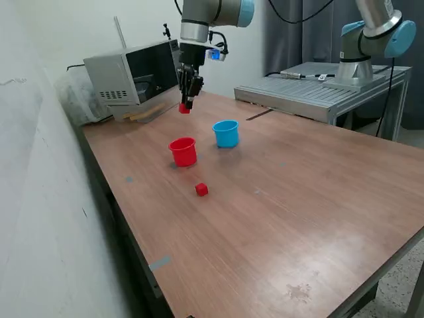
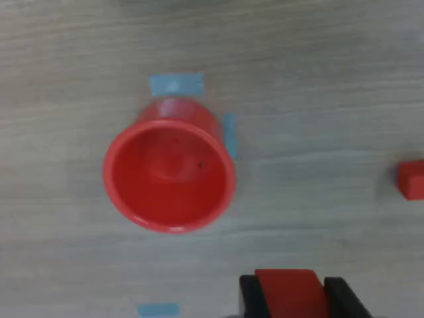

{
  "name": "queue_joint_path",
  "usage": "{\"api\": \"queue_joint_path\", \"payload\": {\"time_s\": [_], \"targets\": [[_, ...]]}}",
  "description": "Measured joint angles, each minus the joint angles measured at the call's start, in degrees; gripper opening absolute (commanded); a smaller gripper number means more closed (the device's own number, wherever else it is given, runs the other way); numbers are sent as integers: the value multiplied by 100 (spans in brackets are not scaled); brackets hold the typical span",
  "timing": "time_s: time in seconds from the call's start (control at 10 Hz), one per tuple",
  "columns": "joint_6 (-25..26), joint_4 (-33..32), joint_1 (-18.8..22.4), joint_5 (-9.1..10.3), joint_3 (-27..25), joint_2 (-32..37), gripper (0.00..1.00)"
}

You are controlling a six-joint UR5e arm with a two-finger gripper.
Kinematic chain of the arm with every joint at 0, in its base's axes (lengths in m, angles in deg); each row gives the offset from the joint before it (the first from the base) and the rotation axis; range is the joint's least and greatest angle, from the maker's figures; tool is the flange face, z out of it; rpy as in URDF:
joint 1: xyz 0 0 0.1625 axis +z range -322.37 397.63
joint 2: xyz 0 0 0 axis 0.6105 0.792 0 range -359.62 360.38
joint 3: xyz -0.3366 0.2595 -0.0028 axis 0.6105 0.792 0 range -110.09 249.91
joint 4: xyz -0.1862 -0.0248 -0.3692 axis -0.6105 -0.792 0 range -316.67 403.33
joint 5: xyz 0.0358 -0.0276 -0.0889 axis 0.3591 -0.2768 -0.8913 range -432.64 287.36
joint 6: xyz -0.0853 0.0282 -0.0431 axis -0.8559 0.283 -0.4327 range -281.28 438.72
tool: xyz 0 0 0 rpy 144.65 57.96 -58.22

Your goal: Place red objects in the red bin, and blue objects in the blue bin.

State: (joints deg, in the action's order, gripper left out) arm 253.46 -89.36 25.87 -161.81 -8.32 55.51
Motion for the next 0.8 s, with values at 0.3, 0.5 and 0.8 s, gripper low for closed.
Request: {"api": "queue_joint_path", "payload": {"time_s": [0.3,0.5,0.8], "targets": [[-1,-17,-131,-17,23,-286,0],[-1,-37,-211,-29,3,-453,0],[-2,-68,-284,-37,7,-603,0]]}}
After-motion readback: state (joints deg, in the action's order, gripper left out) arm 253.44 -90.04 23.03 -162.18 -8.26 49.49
